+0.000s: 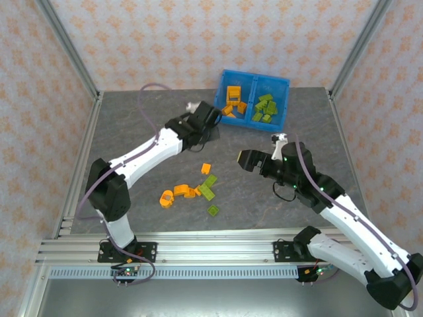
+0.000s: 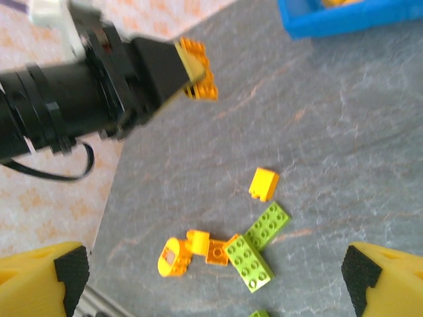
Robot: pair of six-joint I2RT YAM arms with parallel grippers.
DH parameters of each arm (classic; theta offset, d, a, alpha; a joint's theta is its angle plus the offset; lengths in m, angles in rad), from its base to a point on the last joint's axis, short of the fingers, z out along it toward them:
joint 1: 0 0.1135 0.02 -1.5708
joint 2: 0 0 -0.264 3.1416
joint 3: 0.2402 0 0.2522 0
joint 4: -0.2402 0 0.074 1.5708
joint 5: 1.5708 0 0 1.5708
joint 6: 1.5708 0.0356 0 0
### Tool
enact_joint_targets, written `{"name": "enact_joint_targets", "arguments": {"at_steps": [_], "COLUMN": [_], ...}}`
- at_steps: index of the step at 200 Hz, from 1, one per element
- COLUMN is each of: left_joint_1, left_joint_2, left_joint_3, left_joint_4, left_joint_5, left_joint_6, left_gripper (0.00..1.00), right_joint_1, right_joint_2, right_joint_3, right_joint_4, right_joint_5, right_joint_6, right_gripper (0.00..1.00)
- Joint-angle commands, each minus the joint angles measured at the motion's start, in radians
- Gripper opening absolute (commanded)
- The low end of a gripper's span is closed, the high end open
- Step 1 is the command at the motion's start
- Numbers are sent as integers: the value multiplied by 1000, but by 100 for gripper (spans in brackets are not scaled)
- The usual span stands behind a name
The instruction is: Sort the legos into containers by color
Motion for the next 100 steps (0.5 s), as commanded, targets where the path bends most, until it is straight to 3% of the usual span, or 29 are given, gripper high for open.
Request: {"name": "enact_joint_targets", "arguments": {"at_steps": [1,32,71,100], "left_joint_1": [6,16,47,76], "left_joint_2": [138,366,671,781], "left_joint_3": [183,497,902,987], "left_joint_4": [23,41,-7,49], "left_joint_5": [-129,-172,-137,-82], "left_joint_6": [183,283,344,317], "left_gripper": [11,11,16,25], "right_joint_1": [3,3,3,4], "right_joint_2": [-14,-13,-13,-9], "right_joint_3": [25,31,45,55], "right_joint_4": [20,-1,-25,-31], "right_joint_5": [97,111,118,121], "right_joint_6": [24,34,20,18], "right_gripper": [100,100,100,100]}}
